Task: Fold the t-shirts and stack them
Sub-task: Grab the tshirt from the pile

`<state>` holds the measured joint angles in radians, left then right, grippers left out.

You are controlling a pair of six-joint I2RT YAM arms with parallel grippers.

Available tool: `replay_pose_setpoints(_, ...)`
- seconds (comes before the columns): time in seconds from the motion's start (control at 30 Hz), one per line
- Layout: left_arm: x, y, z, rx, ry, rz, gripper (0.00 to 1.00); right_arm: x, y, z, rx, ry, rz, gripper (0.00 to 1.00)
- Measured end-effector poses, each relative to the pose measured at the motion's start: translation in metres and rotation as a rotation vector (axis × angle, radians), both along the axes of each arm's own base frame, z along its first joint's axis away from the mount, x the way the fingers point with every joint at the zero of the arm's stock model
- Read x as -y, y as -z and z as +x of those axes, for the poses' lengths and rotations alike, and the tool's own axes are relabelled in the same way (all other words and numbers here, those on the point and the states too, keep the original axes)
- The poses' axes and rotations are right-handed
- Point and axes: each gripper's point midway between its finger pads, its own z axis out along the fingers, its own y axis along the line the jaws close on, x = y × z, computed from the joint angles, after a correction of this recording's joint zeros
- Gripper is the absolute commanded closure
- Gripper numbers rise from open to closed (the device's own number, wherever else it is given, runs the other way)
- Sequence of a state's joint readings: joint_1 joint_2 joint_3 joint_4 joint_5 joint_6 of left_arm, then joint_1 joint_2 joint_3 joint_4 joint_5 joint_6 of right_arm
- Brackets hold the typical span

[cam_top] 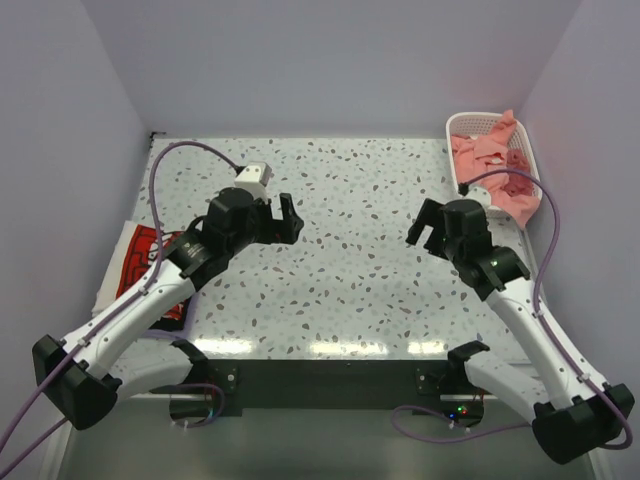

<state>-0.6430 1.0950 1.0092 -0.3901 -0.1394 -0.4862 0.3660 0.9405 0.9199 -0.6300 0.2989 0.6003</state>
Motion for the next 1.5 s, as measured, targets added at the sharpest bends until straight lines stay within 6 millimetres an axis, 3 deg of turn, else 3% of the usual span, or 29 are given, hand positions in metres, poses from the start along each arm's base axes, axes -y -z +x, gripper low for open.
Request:
replay_pose_setpoints(0.17, -0.001, -0.004, -0.001, 0.010, -0.001, -0.007, 0.00, 0.009, -0.016, -0.003, 0.063, 0.006, -0.030, 0.01)
replay_pose_setpoints(0.27, 0.000, -0.003, -0.002, 0.005, 0.006, -0.008, 0.00, 0.010, -0.029, 0.008, 0.092, 0.005, -0.061, 0.01)
replay_pose_setpoints(0.37, 0.002, -0.002, -0.002, 0.000, 0.014, -0.009, 0.00, 0.007, -0.041, 0.044, 0.079, 0.007, -0.101, 0.02)
replay_pose_setpoints(0.43, 0.002, -0.002, -0.002, -0.001, 0.014, -0.009, 0.00, 0.009, -0.055, 0.085, 0.087, 0.029, -0.105, 0.03)
replay_pose_setpoints(0.5, 0.002, -0.001, -0.002, -0.001, 0.013, -0.008, 0.00, 0.023, -0.053, 0.125, 0.079, 0.073, -0.104, 0.04)
replay_pose_setpoints(0.63, 0.002, -0.001, -0.002, -0.001, 0.013, -0.007, 0.00, 0.069, -0.031, 0.177, 0.019, 0.191, -0.116, 0.07)
replay_pose_setpoints(0.9, 0.002, -0.001, -0.003, -0.004, 0.018, -0.009, 0.00, 0.128, 0.004, 0.223, -0.002, 0.371, -0.081, 0.24)
replay_pose_setpoints(1.2, 0.004, 0.002, -0.006, -0.020, 0.034, -0.007, 0.00, 0.175, 0.062, 0.246, -0.040, 0.492, -0.094, 0.32)
replay_pose_setpoints(1.5, 0.013, 0.016, -0.008, -0.068, 0.075, -0.001, 0.00, 0.187, 0.102, 0.263, -0.084, 0.512, -0.100, 0.37)
